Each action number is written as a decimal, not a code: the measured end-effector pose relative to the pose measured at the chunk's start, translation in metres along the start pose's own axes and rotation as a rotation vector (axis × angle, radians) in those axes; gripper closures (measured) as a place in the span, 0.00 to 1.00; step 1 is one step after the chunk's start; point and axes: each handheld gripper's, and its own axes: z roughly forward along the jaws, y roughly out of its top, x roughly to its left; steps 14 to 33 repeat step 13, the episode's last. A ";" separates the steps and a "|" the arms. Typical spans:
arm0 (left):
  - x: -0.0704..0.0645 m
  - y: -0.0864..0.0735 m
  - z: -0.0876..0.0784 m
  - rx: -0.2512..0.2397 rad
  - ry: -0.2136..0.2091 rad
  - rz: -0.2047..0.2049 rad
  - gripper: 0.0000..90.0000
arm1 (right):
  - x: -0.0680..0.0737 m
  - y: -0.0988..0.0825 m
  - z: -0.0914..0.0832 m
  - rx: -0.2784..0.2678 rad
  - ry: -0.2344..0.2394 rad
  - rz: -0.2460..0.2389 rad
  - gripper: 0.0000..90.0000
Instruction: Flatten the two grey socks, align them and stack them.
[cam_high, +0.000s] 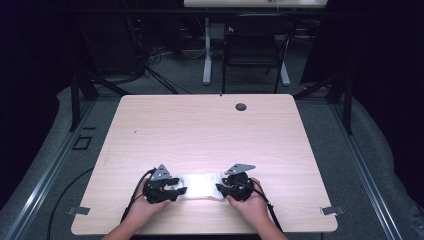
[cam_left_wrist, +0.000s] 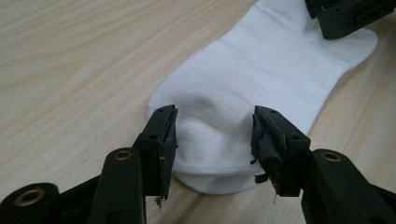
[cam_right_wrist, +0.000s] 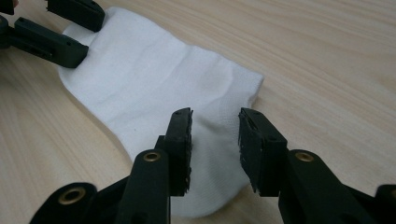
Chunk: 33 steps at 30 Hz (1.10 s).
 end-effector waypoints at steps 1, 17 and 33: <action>0.001 0.000 0.001 -0.004 0.001 -0.010 0.56 | 0.000 0.000 0.001 -0.007 -0.003 0.005 0.71; 0.014 0.005 -0.033 -0.123 0.040 -0.090 0.48 | 0.002 0.001 -0.029 -0.137 -0.045 -0.029 0.61; 0.014 0.005 -0.033 -0.123 0.040 -0.090 0.48 | 0.002 0.001 -0.029 -0.137 -0.045 -0.029 0.61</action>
